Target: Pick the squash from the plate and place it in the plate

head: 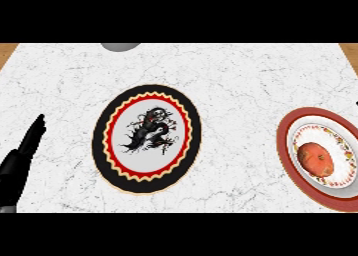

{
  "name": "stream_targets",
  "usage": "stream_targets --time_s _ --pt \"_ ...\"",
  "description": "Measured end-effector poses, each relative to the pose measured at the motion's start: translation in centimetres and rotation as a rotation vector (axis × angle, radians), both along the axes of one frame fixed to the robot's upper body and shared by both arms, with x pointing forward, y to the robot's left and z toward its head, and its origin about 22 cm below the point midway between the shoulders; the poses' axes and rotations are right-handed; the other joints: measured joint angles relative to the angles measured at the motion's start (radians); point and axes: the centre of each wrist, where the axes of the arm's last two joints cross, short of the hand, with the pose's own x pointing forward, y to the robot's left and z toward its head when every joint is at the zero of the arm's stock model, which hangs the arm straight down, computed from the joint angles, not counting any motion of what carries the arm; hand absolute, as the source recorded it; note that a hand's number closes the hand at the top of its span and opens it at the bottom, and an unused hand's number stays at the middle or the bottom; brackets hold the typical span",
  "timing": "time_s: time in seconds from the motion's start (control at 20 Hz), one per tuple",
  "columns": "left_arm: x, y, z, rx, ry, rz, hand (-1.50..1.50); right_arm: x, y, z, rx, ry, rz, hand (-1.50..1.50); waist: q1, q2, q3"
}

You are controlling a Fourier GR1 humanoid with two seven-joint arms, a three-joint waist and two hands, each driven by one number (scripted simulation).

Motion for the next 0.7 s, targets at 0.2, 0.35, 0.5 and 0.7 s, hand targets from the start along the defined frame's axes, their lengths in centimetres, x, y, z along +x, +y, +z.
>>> stream_targets --time_s 0.2,0.35,0.5,0.7 --pt "0.8 -0.8 0.0 -0.002 0.0 0.001 0.0 1.0 0.3 -1.6 -0.07 0.043 0.067 -1.5 -0.003 0.0 0.0" --pt "0.4 -0.8 -0.1 0.005 -0.002 0.002 0.0 1.9 0.4 -2.7 -0.097 0.058 0.101 -1.5 -0.003 -0.001 0.0" --pt "0.1 -0.4 -0.3 0.001 -0.001 0.005 0.0 2.4 0.5 -3.4 -0.11 0.074 0.126 -1.5 -0.006 -0.001 0.0" --pt "0.0 -0.6 -0.6 -0.001 0.0 0.007 0.0 3.5 1.5 -4.5 -0.114 0.092 0.164 -1.5 -0.007 -0.002 -0.001"
